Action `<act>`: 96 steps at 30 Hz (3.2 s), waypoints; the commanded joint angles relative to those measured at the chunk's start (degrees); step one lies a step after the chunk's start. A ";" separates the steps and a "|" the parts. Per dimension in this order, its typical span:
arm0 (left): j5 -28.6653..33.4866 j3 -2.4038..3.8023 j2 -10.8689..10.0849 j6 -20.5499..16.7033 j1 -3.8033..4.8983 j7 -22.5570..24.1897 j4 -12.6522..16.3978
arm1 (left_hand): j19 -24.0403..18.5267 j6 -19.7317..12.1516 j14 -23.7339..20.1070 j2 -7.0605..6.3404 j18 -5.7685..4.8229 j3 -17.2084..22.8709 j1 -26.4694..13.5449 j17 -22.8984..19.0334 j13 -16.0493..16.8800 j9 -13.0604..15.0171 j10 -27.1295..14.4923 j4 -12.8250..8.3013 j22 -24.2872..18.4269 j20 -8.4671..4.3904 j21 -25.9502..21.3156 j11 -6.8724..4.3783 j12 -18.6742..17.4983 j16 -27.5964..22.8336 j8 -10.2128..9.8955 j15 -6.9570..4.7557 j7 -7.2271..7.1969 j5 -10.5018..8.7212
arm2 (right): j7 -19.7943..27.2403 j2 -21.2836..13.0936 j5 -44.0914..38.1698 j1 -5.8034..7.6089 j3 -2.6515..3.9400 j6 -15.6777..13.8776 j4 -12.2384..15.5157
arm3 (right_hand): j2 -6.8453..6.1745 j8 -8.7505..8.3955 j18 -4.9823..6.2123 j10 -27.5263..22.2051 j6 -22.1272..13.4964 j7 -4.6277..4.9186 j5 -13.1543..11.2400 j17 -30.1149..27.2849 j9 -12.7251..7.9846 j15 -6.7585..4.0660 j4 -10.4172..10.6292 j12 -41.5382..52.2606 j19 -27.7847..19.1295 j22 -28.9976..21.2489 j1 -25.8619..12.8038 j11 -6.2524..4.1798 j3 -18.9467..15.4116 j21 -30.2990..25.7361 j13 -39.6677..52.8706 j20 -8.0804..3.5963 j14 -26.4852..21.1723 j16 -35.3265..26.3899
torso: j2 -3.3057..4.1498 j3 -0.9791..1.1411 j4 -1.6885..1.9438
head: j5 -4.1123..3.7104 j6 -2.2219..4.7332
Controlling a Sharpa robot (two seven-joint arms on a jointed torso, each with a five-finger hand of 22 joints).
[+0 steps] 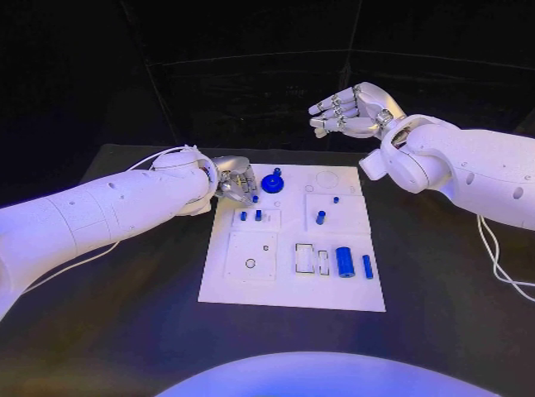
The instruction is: Assemble the parts on the task board
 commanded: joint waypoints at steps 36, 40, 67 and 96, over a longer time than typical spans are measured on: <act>70.78 -0.08 -16.06 -16.47 -0.77 32.56 18.66 | -10.98 3.57 -7.25 1.37 3.37 -2.26 -1.33 -22.45 1.65 0.34 1.64 1.38 -23.02 0.78 -24.25 -0.30 4.63 -12.04 2.24 0.50 0.44 0.26 | -24.43 -4.38 -59.09 -5.73 0.00 8.58 4.62 | -4.25 -0.45 -1.45 -2.71 6.07 -3.21 -1.53 31.02 -0.01 -6.12 -9.53 0.94 14.03 31.05 -4.80 -3.12 7.57 39.12 0.07 -6.24 17.26 43.51 | 0.01 -0.03 -0.01 | -4.00 1.64; 71.73 -0.10 -16.54 -16.35 -0.91 32.98 19.32 | -11.03 3.56 -7.38 1.37 3.37 -2.33 -1.31 -22.68 1.66 0.33 1.61 1.38 -23.08 0.79 -24.36 -0.30 4.70 -12.16 2.25 0.50 0.45 0.25 | -24.55 -4.49 -59.17 -5.92 0.00 9.08 5.06 | -4.41 -0.43 -1.57 -3.09 5.77 -3.05 -1.44 32.40 0.01 -5.99 -9.38 1.09 14.15 32.27 -5.20 -3.04 7.16 40.10 0.10 -6.10 17.11 45.05 | 0.02 -0.01 0.00 | -3.99 1.67; 72.70 -0.12 -17.10 -15.71 -1.15 32.69 19.88 | -11.23 3.41 -7.91 1.45 3.37 -2.56 -1.08 -23.64 1.69 0.29 1.37 1.26 -23.37 0.81 -24.82 -0.27 4.96 -12.65 2.25 0.52 0.49 0.26 | -24.31 -2.81 -59.02 -7.85 0.01 11.38 4.01 | -1.75 0.56 -3.96 0.35 9.26 -3.93 -2.57 45.23 0.43 -6.58 -11.28 3.88 19.37 49.31 -2.80 -4.01 13.47 52.09 0.23 -6.38 17.33 58.93 | 0.06 0.00 0.00 | -3.91 1.20; 72.70 -0.12 -17.07 -15.36 -1.15 31.93 18.41 | -11.29 3.33 -8.09 1.56 3.38 -2.60 -0.83 -23.93 1.69 0.28 1.22 1.13 -23.52 0.82 -25.03 -0.25 5.08 -12.79 2.25 0.53 0.51 0.26 | -26.46 -4.70 -61.14 -8.58 0.07 1.20 7.75 | 0.02 1.53 -4.95 4.00 13.00 -5.02 -4.94 47.63 1.17 -7.49 -12.79 5.69 21.40 55.73 -2.48 -5.31 16.91 56.32 0.85 -7.20 17.11 62.54 | 0.00 0.00 -0.04 | -4.08 1.17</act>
